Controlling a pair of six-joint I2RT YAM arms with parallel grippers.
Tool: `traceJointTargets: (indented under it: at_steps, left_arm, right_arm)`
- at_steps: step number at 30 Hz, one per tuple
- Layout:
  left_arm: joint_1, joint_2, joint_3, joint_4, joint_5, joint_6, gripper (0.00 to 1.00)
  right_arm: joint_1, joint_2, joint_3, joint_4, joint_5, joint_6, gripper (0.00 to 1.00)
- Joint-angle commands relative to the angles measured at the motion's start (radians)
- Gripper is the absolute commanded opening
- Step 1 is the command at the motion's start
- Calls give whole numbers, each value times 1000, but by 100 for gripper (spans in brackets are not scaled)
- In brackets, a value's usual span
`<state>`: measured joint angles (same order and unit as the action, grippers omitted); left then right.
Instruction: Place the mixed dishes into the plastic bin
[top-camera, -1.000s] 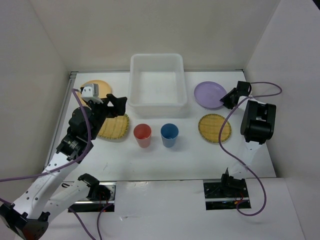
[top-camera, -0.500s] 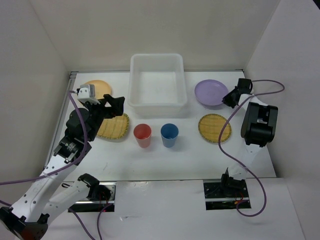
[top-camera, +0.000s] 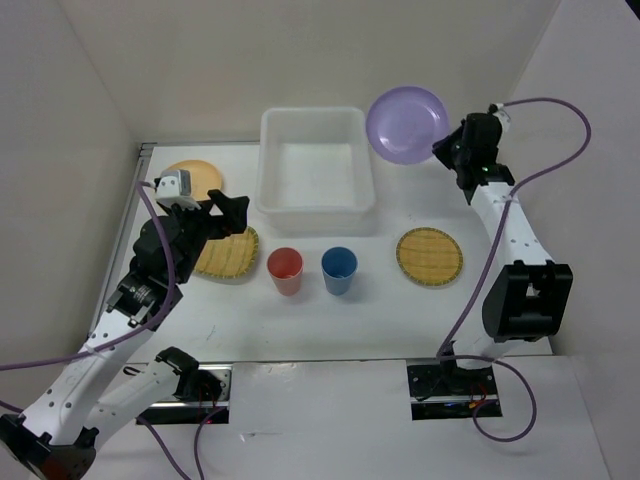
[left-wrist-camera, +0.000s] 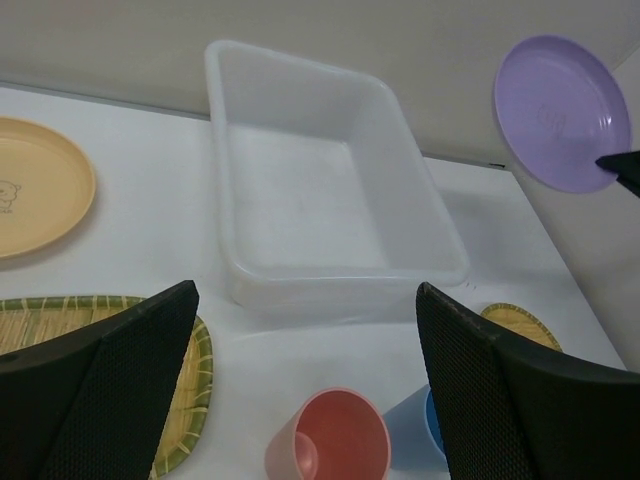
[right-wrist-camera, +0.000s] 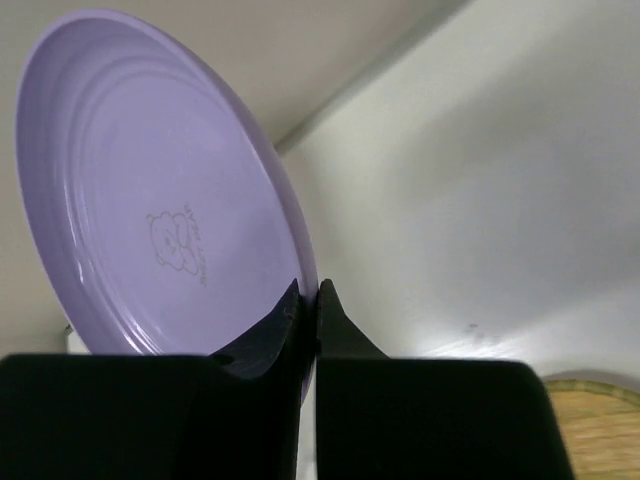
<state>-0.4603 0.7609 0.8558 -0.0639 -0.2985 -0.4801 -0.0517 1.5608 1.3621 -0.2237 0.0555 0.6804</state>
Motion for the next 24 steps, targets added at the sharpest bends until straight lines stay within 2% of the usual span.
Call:
traceJointTargets:
  at_steps: [1,2,5,9,16,24]
  left_arm:
    - [5,-17,46,6,-16,-28,96]
    - [5,-28,46,6,-16,-38,96]
    - [5,-40,37,-4,-7,-48,96]
    - [5,-87,28,-27,-16,-57,96]
    - [14,-150,38,-69,-67,-57,97]
    - [14,-150,49,-90,-76,-48,97]
  right_arm:
    - [122,5,109,47,15,2,0]
    - [189,25,129,35,30,2,0]
    - [280,111,193,35,44,2,0]
    - [358,220,296,35,53,11,0]
    - [441,523,566,-91,110,22,0]
    - [463,695,733,-190,167,13,0]
